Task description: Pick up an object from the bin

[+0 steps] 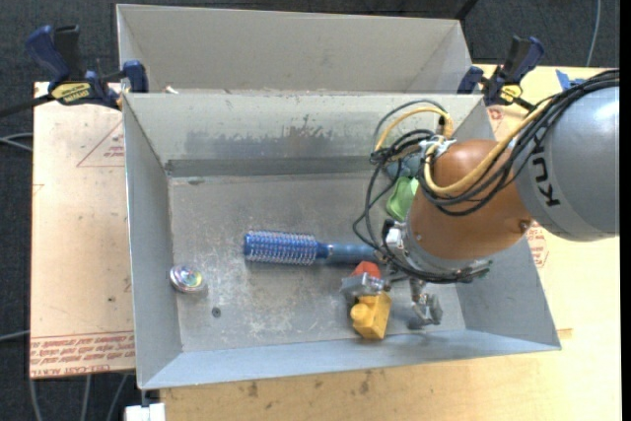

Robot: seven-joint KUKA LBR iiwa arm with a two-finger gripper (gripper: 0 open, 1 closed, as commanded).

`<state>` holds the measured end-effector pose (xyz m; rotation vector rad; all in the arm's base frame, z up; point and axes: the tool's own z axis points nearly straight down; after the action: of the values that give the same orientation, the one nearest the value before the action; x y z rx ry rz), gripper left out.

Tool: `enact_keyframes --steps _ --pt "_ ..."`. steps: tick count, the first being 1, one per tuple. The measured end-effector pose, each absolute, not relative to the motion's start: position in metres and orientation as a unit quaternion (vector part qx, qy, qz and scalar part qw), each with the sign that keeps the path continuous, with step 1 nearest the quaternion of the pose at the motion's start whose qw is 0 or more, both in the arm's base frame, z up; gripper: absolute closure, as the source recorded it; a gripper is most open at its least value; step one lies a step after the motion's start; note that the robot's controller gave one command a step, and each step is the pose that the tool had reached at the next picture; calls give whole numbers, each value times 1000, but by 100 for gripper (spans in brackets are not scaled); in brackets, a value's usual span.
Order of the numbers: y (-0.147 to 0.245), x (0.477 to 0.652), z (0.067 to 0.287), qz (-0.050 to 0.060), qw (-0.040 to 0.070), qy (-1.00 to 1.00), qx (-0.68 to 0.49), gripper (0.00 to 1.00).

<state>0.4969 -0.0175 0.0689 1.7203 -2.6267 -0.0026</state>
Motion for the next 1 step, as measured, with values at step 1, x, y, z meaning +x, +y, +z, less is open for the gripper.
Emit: enact_keyframes --steps 1 --pt "-16 499 70 1 -4 -836 548 100"
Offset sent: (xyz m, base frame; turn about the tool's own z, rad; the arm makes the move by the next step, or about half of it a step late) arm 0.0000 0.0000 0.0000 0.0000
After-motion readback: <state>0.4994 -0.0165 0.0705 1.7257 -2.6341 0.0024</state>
